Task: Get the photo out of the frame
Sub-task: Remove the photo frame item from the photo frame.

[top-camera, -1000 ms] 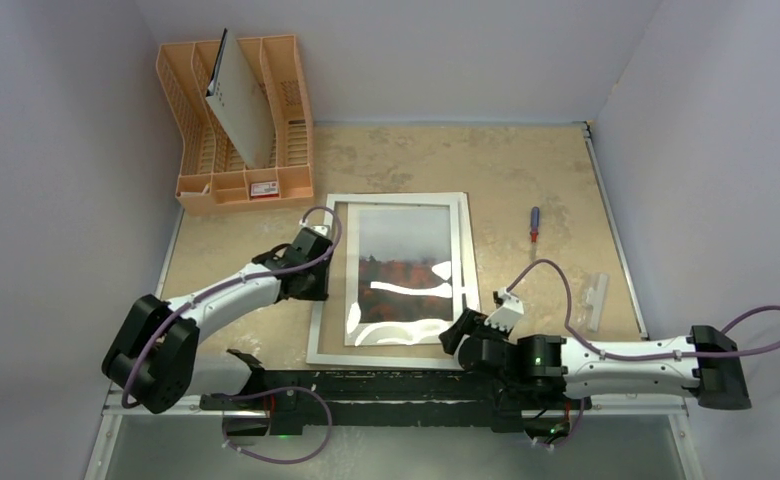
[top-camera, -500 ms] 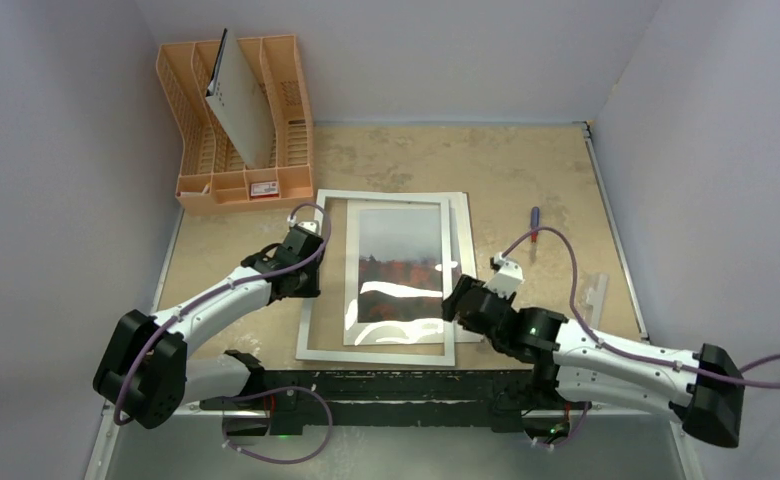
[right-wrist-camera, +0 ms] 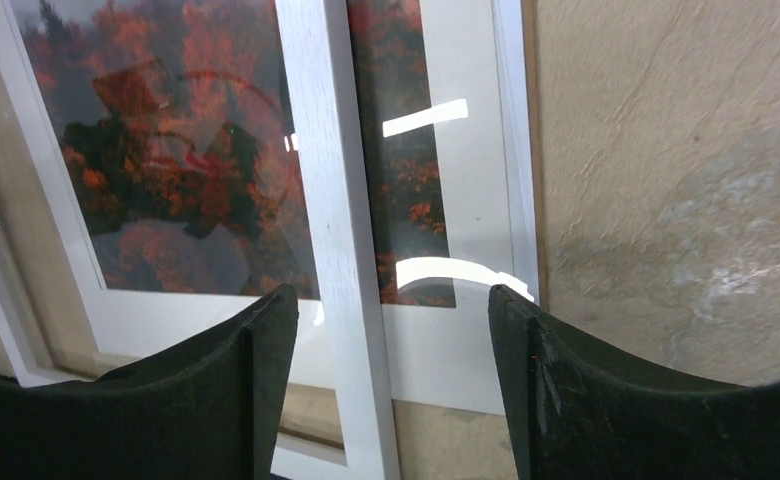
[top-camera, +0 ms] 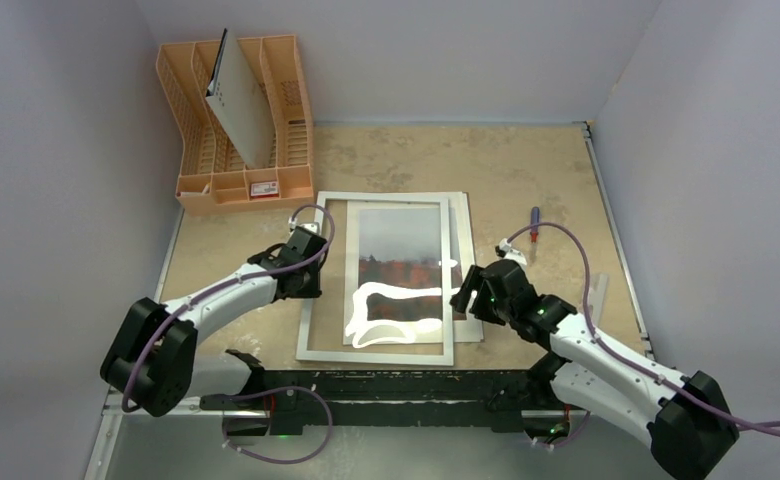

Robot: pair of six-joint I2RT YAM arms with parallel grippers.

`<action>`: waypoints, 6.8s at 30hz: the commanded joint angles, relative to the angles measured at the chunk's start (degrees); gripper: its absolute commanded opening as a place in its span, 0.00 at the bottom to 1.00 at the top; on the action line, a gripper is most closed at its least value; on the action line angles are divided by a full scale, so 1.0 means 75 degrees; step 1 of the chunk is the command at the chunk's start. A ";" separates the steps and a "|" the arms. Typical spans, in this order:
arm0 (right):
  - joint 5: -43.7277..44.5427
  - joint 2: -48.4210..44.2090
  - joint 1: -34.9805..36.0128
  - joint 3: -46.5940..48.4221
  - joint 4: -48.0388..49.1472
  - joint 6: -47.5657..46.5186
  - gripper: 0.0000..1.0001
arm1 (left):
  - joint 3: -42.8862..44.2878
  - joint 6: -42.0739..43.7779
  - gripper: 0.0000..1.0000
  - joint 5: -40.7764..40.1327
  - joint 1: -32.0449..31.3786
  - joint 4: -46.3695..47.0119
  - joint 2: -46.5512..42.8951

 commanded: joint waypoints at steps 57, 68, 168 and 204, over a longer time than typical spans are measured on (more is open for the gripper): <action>0.0946 -0.0138 -0.0372 0.0432 -0.1012 0.0313 0.66 | 0.0756 -0.0705 0.45 0.2023 -0.1795 0.1988 -0.0325; 0.0302 -0.0927 -0.2064 0.0164 -0.1156 0.0462 0.68 | 0.2864 -0.1733 0.46 0.1611 -0.3768 0.2948 0.2972; -0.3548 -0.0521 -0.2464 -0.0936 0.0494 -0.0894 0.56 | 0.4828 -0.2137 0.00 -0.1568 -0.4845 -0.0043 0.4230; -0.2914 -0.0817 -0.2462 -0.0902 -0.0717 -0.0994 0.51 | 0.4802 -0.1984 0.00 -0.1142 -0.4830 0.0521 0.4367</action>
